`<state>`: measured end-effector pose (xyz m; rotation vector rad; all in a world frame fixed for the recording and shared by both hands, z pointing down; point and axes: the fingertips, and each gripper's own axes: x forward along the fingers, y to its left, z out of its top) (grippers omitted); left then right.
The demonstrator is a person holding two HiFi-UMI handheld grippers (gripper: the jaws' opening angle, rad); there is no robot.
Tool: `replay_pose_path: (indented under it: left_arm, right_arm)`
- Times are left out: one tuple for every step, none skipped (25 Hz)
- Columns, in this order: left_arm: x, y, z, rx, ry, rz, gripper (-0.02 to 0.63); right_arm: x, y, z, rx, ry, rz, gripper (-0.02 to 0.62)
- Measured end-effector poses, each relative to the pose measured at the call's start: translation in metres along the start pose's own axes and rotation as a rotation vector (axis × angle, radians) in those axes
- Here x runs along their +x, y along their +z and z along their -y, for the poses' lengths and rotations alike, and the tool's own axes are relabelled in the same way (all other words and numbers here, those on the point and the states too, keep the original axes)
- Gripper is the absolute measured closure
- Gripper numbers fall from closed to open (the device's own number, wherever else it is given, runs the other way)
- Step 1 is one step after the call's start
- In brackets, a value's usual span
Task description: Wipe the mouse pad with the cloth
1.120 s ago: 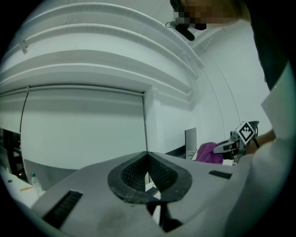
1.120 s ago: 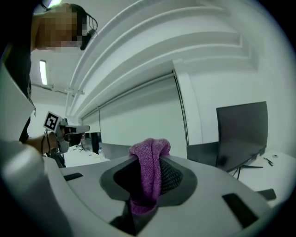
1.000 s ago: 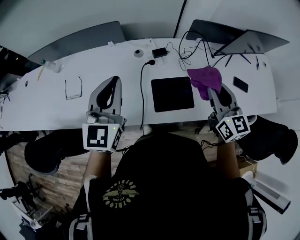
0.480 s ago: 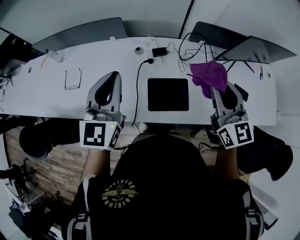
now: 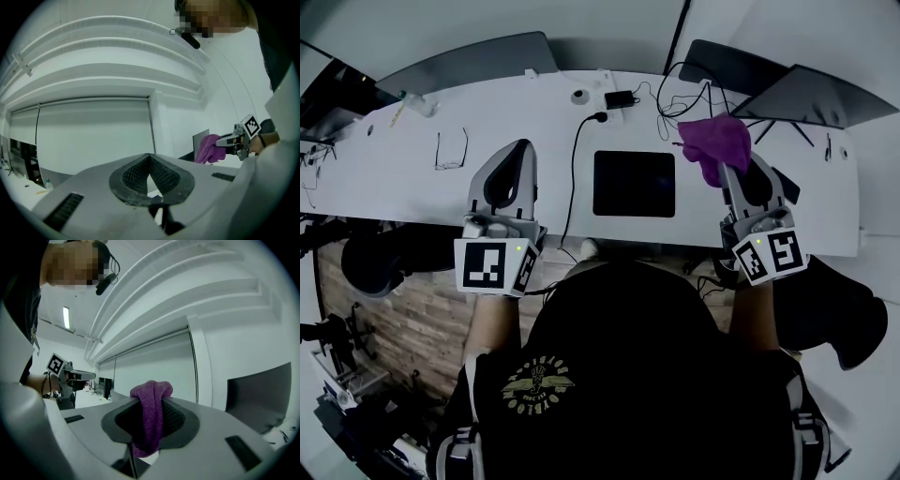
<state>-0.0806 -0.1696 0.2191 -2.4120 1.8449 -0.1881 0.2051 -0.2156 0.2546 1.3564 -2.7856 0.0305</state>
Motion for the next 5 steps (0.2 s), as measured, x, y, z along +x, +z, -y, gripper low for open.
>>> replay_pose_path:
  left_arm:
    - [-0.001, 0.001, 0.003, 0.001, 0.004, 0.001, 0.604]
    - [-0.003, 0.002, 0.005, 0.003, 0.006, 0.001, 0.604]
    - [-0.004, 0.002, 0.008, 0.004, 0.009, 0.002, 0.604]
    - [-0.005, 0.003, 0.011, 0.005, 0.011, 0.002, 0.604]
    - [-0.006, 0.004, 0.014, 0.006, 0.014, 0.003, 0.604]
  right_arm:
    - [-0.002, 0.000, 0.001, 0.003, 0.003, 0.001, 0.508]
    - [-0.004, -0.001, 0.003, 0.006, 0.006, 0.001, 0.508]
    - [-0.006, -0.001, 0.004, 0.008, 0.008, 0.001, 0.508]
    - [-0.008, -0.001, 0.006, 0.010, 0.009, 0.001, 0.508]
    - [-0.010, -0.001, 0.007, 0.012, 0.011, 0.001, 0.508]
